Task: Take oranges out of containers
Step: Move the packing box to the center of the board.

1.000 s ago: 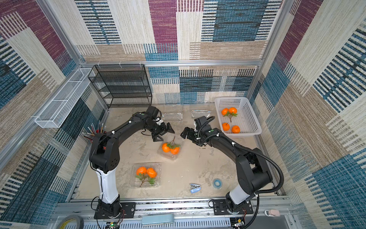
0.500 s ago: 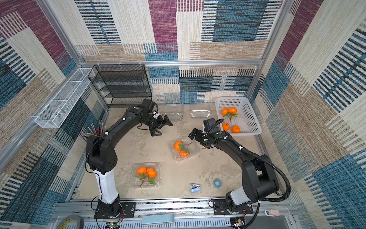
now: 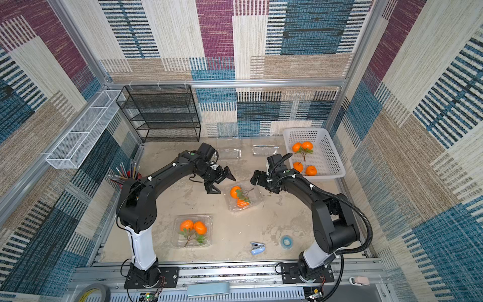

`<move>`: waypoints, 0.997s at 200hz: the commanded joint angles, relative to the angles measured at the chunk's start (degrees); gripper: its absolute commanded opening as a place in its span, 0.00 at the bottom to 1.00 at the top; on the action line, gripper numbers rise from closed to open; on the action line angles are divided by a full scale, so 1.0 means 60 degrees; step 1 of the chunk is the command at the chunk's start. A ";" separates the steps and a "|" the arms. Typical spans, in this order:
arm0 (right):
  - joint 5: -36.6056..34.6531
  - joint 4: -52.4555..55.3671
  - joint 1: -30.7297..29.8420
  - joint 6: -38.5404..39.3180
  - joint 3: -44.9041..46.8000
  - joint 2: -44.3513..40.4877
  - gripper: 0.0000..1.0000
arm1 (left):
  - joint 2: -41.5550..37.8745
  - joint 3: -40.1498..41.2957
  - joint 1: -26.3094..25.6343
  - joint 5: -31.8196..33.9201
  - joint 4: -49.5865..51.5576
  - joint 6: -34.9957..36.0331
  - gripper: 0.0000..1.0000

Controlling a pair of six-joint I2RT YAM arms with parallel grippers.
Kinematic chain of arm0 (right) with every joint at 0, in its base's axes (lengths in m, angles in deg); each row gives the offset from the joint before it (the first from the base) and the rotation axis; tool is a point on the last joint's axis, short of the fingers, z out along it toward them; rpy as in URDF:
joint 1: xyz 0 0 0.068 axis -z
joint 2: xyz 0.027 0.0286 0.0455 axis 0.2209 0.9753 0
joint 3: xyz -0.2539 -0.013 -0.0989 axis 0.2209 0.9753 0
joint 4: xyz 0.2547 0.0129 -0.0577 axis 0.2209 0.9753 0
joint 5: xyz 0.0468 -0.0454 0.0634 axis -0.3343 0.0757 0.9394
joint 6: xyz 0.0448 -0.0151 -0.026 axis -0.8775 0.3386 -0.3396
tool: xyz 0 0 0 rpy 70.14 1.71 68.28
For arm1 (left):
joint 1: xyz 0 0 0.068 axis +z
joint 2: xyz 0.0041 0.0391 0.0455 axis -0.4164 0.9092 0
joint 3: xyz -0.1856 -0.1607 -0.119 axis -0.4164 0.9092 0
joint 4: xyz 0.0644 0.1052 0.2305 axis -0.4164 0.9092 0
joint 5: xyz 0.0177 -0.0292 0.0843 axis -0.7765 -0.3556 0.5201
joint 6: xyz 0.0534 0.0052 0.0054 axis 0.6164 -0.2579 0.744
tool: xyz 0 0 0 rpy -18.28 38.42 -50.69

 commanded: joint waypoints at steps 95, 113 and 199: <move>0.2000 -0.1648 -0.0005 -0.1837 0.1210 -0.0597 1.00 | 0.1262 -0.1303 -0.0309 -0.0787 -0.0599 -0.0555 0.99; 0.2180 -0.1585 -0.0005 -0.2124 0.0639 -0.0145 1.00 | 0.1395 -0.1520 -0.0211 -0.0860 -0.0621 -0.0539 0.99; 0.2431 -0.0867 0.0009 -0.2222 -0.1990 0.2030 0.99 | 0.2133 -0.2947 0.1139 -0.0348 0.0616 0.0543 0.99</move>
